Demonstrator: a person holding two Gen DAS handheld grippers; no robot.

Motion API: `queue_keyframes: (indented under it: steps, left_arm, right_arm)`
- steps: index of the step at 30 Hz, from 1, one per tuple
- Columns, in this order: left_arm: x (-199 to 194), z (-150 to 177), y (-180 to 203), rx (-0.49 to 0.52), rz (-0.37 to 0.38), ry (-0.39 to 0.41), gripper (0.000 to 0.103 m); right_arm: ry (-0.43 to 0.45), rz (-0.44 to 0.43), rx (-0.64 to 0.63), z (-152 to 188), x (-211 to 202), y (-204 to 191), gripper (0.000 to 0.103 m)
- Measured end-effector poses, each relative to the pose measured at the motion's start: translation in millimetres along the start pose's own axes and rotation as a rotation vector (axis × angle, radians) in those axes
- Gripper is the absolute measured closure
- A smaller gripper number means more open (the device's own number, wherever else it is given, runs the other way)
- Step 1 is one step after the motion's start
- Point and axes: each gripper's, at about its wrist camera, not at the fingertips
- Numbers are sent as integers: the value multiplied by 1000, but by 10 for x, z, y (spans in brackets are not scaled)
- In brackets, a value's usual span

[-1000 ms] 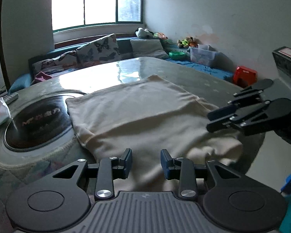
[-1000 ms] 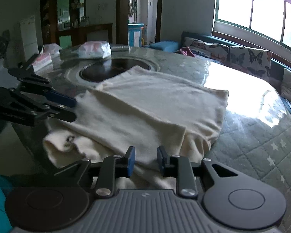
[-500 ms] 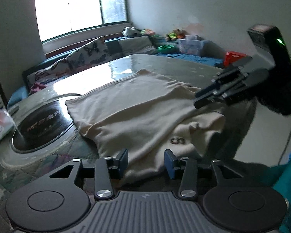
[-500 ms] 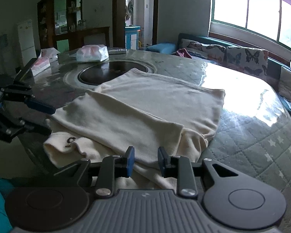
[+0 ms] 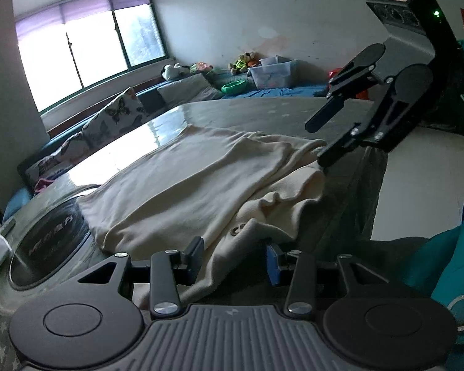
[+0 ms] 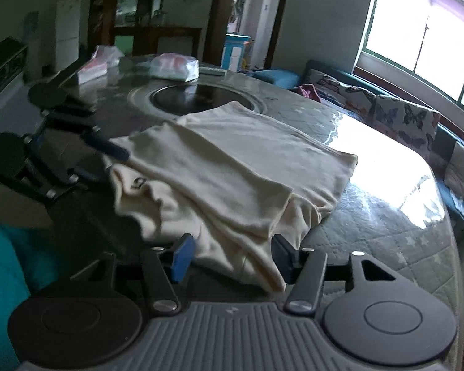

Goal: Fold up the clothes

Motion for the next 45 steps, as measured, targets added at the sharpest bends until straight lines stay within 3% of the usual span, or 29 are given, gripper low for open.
queue_keyframes:
  steps: [2,6,10,17,20,26,28,29,33,37,45]
  left_arm:
    - [9,-9,-24,-9,1,7,67]
    - [-5,-62,-114,-55,7,30,84]
    - [-25,-155,-259,-107,7,60,88]
    - [4,-253,-470,-186,3,86,90]
    - [22,-266,-533,-201,3,87,90]
    - [46,-253,-574,-224,18,74,91]
    - [24,-235,-585,-238,24,69,90]
    - [7,-224,-593,-246,28,66,88]
    - [-115,-164,-581,-251,31,54,87]
    - [-209,-79,-506,-224,29,35,63]
    - [-132,62,-359,-116,-18,-13,62]
  right_arm:
    - [-8,0,-15,24,-7,-19,37]
    - [-3,-8,-62,54,-1,-90,35]
    - [24,-17,-110,55,12,-153,28]
    - [54,-27,-141,-14,135,-177,28]
    - [72,-26,-151,-47,213,-164,34]
    - [62,-64,-187,-82,388,-172,59]
    - [68,-70,-203,-93,404,-182,77]
    - [67,-73,-203,-106,409,-177,80]
    - [59,-99,-176,-186,421,-119,86]
    - [55,-114,-118,-281,419,-5,89]
    - [49,-115,-24,-389,463,142,90]
Point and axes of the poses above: each gripper's, at about its wrist camera, not at the fingertips, and x roughly the way its jaws point, y to its right, z to its underside, and after that the axes turned 5 degrees about z, right-handed
